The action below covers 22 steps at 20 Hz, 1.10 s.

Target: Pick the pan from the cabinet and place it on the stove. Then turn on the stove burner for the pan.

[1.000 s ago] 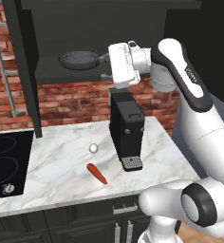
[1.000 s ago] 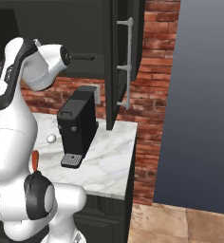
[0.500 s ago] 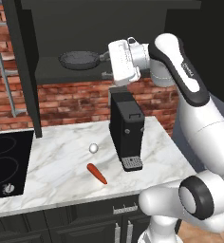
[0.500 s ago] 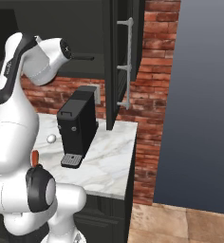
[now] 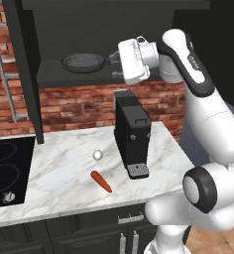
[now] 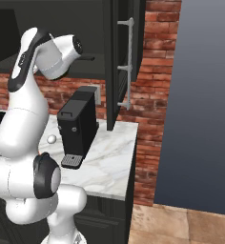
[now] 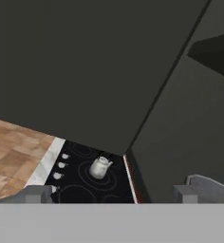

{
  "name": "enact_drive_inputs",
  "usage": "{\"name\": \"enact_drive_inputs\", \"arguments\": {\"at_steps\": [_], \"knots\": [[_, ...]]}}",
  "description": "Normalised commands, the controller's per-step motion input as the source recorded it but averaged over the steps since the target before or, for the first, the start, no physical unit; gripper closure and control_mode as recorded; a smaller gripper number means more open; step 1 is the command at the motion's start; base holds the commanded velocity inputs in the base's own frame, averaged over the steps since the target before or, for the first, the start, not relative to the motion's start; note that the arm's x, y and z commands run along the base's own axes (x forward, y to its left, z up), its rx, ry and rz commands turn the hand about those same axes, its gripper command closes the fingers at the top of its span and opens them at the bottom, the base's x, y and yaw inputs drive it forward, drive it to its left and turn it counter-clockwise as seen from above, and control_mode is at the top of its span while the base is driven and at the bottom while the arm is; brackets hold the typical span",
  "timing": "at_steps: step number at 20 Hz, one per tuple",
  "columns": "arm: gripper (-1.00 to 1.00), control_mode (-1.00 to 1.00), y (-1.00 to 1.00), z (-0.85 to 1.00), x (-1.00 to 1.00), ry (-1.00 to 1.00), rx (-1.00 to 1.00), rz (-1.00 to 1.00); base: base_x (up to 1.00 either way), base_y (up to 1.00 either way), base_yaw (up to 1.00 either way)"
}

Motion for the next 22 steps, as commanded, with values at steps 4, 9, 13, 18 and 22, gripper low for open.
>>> {"name": "enact_drive_inputs", "arguments": {"at_steps": [4, 9, 13, 18, 22], "knots": [[-1.00, -1.00, -0.10, 0.00, 0.38, 0.00, -0.08, 0.00, 0.00, 0.00, 0.00], [-1.00, -1.00, -0.06, 0.00, 0.34, 0.00, -0.05, 0.00, 0.00, 0.00, 0.00], [-1.00, -1.00, -0.07, 0.00, 0.20, 0.00, -0.01, -0.04, 0.00, 0.00, 0.00], [-1.00, -1.00, -0.05, 0.00, 0.28, 0.00, 0.00, -0.04, 0.00, 0.00, 0.00], [-1.00, -1.00, -0.03, -0.08, 0.34, 0.00, -0.03, -0.01, 0.00, 0.00, 0.00]]}}
